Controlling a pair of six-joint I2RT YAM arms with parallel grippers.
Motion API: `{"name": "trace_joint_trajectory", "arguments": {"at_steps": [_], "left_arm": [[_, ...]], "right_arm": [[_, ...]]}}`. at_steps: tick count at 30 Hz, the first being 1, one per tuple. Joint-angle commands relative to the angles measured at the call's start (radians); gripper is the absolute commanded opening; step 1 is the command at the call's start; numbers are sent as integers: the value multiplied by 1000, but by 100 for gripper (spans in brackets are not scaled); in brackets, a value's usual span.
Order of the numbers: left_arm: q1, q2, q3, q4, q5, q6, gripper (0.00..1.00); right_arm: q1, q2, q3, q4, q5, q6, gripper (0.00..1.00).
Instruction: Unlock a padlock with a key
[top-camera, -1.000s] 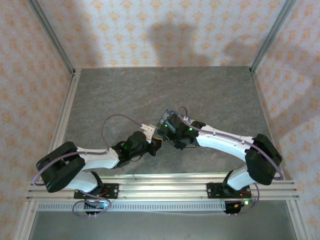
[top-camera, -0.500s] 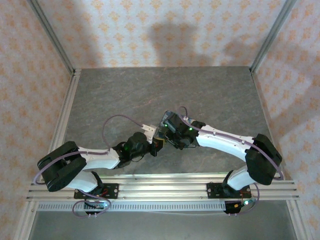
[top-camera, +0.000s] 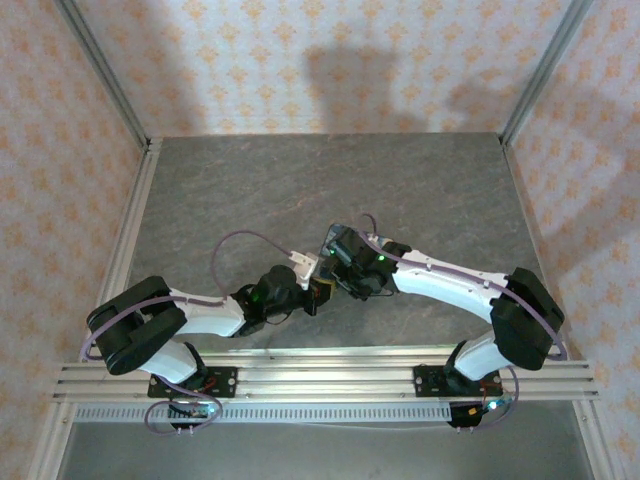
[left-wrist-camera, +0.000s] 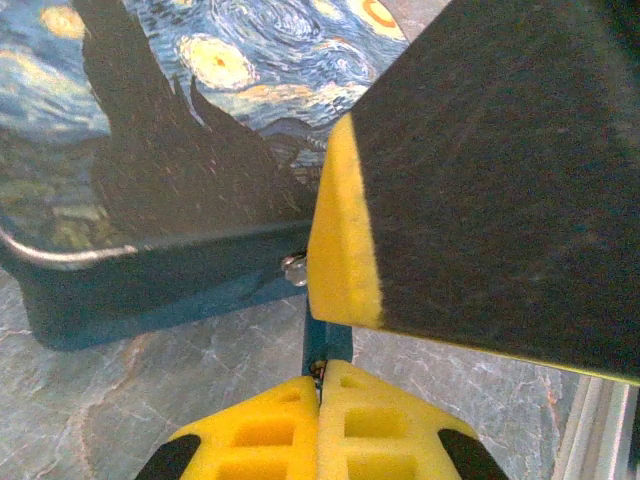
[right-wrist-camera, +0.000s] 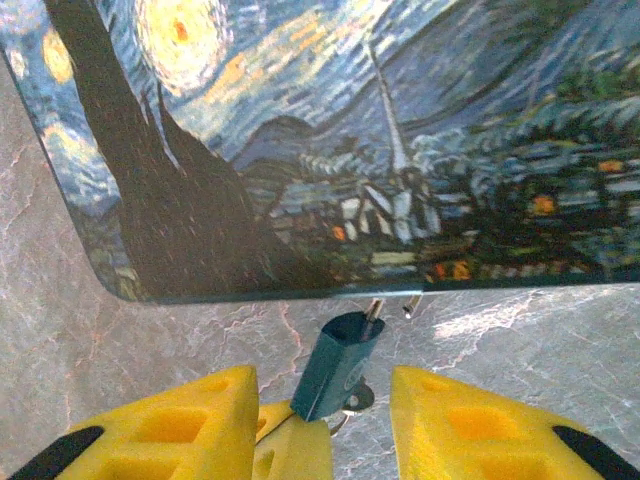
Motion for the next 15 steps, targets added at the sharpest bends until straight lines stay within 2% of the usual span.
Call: {"name": "trace_joint_trajectory", "arguments": {"at_steps": [1, 15], "left_arm": [[-11, 1, -3, 62, 33, 49, 0], [-20, 6, 18, 26, 42, 116, 0]], "right_arm": [[-3, -10, 7, -40, 22, 14, 40], [-3, 45, 26, -72, -11, -3, 40]]}}
